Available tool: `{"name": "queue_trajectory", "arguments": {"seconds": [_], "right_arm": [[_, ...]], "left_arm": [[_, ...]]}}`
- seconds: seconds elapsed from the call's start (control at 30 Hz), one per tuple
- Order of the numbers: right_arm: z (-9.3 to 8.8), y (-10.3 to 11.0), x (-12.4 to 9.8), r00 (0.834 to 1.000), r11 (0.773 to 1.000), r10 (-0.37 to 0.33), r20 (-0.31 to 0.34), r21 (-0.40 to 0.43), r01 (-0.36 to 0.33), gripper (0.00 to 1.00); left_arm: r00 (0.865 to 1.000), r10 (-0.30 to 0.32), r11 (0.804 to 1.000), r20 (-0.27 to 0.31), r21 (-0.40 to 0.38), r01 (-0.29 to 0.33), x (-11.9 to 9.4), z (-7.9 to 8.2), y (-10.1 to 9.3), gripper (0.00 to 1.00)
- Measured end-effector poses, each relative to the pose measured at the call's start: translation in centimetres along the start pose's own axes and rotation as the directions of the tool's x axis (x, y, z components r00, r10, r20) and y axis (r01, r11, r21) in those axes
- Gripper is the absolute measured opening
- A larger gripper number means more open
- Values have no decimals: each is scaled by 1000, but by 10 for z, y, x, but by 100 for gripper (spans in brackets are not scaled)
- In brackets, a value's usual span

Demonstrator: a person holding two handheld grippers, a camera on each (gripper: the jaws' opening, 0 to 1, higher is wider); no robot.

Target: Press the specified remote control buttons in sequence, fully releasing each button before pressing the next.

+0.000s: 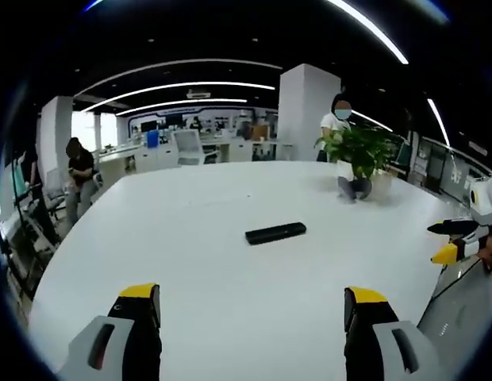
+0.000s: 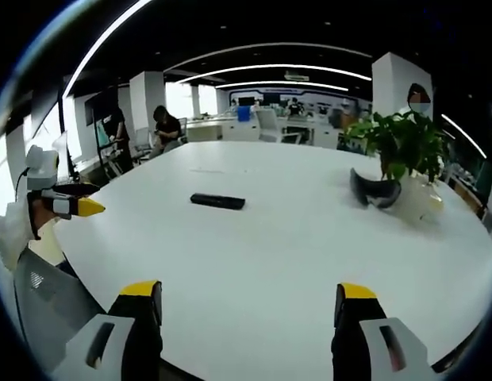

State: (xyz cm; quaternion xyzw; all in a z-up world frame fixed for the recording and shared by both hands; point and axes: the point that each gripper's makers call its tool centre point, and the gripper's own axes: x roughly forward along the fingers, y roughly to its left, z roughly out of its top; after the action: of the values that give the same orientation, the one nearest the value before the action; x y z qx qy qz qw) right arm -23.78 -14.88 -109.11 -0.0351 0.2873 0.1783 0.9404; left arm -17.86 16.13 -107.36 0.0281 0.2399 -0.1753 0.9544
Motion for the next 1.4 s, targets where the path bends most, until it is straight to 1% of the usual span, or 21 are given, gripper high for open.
{"name": "queue_trajectory", "arguments": {"seconds": [0.17,0.3,0.43,0.6,0.7,0.77,0.97,1.07,1.23,1.3,1.4], "right_arm": [[-1,-2,0,1000,1000,-7,-7,8,7,89],[-3,-3,1,1000,1000,-11,-13,11,11,88],[-5,-4,2,1000,1000,-16,-22,6,16,88],[-7,-4,3,999,1000,-17,-36,-1,17,87],[-8,-4,3,999,1000,-21,-44,-8,20,87],[-9,-4,4,999,1000,-21,-48,-11,20,87],[-12,-6,5,998,1000,-27,-61,-11,27,86],[-13,-8,5,997,999,-32,-65,-5,32,86],[-14,-10,5,997,999,-40,-71,5,40,86],[-15,-10,5,996,999,-42,-72,5,42,86],[-15,-10,5,996,999,-40,-77,3,41,86]], "left_arm": [[1000,-12,999,-15,46,13,16,8,4,99],[999,-29,997,-21,65,30,29,16,4,99],[998,-53,994,-36,93,56,45,23,-1,99],[994,-94,983,-52,153,101,68,33,-9,98],[991,-116,977,-67,172,126,79,35,-13,98],[988,-132,970,-85,192,146,87,36,-17,97],[980,-162,955,-114,233,185,112,39,-25,96],[975,-173,945,-139,256,204,125,36,-28,96],[962,-198,927,-186,284,245,144,30,-36,94],[956,-208,916,-208,302,265,151,27,-39,93],[948,-215,898,-233,335,285,161,27,-40,89]]}}
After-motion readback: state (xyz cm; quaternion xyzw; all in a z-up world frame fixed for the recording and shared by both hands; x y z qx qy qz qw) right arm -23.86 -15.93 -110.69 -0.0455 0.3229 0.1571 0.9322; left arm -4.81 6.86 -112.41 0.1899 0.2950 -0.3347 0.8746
